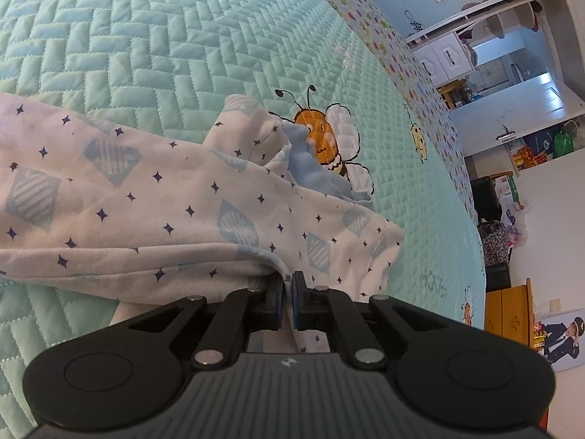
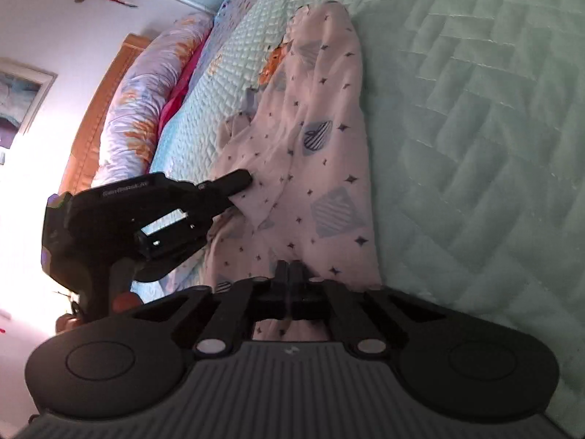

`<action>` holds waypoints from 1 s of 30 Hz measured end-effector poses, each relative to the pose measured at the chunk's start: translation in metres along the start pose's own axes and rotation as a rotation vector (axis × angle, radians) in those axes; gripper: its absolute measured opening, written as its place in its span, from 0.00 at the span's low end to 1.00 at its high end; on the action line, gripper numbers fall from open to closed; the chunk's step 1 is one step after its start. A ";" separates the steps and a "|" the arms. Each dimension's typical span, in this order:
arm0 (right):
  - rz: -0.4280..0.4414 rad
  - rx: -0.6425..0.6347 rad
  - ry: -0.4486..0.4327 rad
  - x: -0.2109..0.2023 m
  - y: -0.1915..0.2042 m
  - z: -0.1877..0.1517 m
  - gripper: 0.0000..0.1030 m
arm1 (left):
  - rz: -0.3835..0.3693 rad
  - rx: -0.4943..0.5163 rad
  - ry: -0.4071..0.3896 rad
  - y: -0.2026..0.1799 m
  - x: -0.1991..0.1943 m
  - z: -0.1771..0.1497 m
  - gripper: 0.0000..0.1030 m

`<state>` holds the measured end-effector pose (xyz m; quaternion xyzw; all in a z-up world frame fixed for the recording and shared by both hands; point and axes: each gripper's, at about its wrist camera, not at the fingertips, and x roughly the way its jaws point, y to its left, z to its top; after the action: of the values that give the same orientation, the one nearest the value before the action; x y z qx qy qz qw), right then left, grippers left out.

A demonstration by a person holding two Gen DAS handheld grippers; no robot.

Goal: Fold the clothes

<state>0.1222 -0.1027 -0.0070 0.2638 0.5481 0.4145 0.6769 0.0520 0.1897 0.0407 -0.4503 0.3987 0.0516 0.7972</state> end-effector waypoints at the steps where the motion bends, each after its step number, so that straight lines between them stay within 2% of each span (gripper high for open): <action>1: 0.021 0.004 -0.021 -0.005 0.001 0.000 0.06 | 0.000 0.001 0.000 0.000 0.000 0.000 0.02; 4: 0.086 0.014 -0.085 -0.019 0.005 0.001 0.19 | -0.003 -0.008 -0.001 0.003 -0.001 -0.001 0.02; 5: 0.044 0.014 -0.068 -0.014 0.002 0.002 0.21 | -0.005 -0.016 -0.001 0.004 -0.001 -0.001 0.02; 6: 0.001 0.014 -0.051 -0.008 0.000 0.003 0.19 | -0.007 -0.021 -0.001 0.006 -0.001 -0.002 0.02; 7: -0.053 -0.025 -0.035 0.001 0.002 0.004 0.00 | -0.011 -0.021 0.000 0.006 -0.002 -0.003 0.02; 8: -0.062 -0.032 -0.038 0.001 0.003 0.003 0.01 | -0.014 -0.019 0.000 0.006 -0.002 -0.004 0.02; 9: -0.051 -0.020 -0.039 -0.003 0.004 0.004 0.03 | -0.014 -0.012 0.001 0.005 -0.002 -0.006 0.03; 11: -0.050 -0.032 -0.097 -0.013 0.008 0.012 0.14 | -0.020 -0.013 0.007 0.006 -0.001 -0.008 0.03; 12: -0.023 0.002 -0.138 -0.017 0.005 0.018 0.17 | -0.024 -0.017 0.010 0.007 0.000 -0.009 0.03; 15: 0.049 0.111 -0.256 -0.026 -0.006 0.041 0.19 | -0.031 -0.020 0.009 0.008 0.000 -0.009 0.03; 17: 0.041 0.121 -0.296 -0.021 -0.008 0.058 0.21 | -0.034 -0.020 0.008 0.009 0.000 -0.010 0.03; 20: 0.086 0.122 -0.320 -0.005 -0.011 0.082 0.25 | -0.029 -0.010 0.008 0.008 0.001 -0.011 0.03; 22: 0.023 0.156 -0.310 0.015 -0.024 0.096 0.28 | -0.032 -0.009 0.011 0.009 0.001 -0.012 0.04; 23: 0.011 0.196 -0.288 0.025 -0.037 0.102 0.05 | -0.034 -0.009 0.013 0.009 0.000 -0.012 0.04; 24: 0.010 0.223 -0.295 0.022 -0.045 0.104 0.00 | -0.038 -0.011 0.015 0.010 0.000 -0.012 0.04; 25: 0.016 0.236 -0.293 0.019 -0.047 0.105 0.01 | -0.045 -0.015 0.020 0.012 -0.001 -0.011 0.04; 27: 0.029 0.204 -0.302 0.010 -0.036 0.102 0.17 | -0.059 -0.021 0.024 0.015 -0.004 -0.010 0.06; 28: 0.042 0.177 -0.316 0.004 -0.028 0.097 0.29 | -0.064 -0.023 0.024 0.016 -0.006 -0.010 0.09; 30: 0.074 0.174 -0.324 -0.006 -0.023 0.087 0.32 | -0.067 -0.029 0.020 0.017 -0.011 -0.012 0.11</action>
<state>0.2117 -0.1114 -0.0003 0.4046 0.4555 0.3422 0.7154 0.0300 0.1938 0.0335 -0.4755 0.3905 0.0261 0.7879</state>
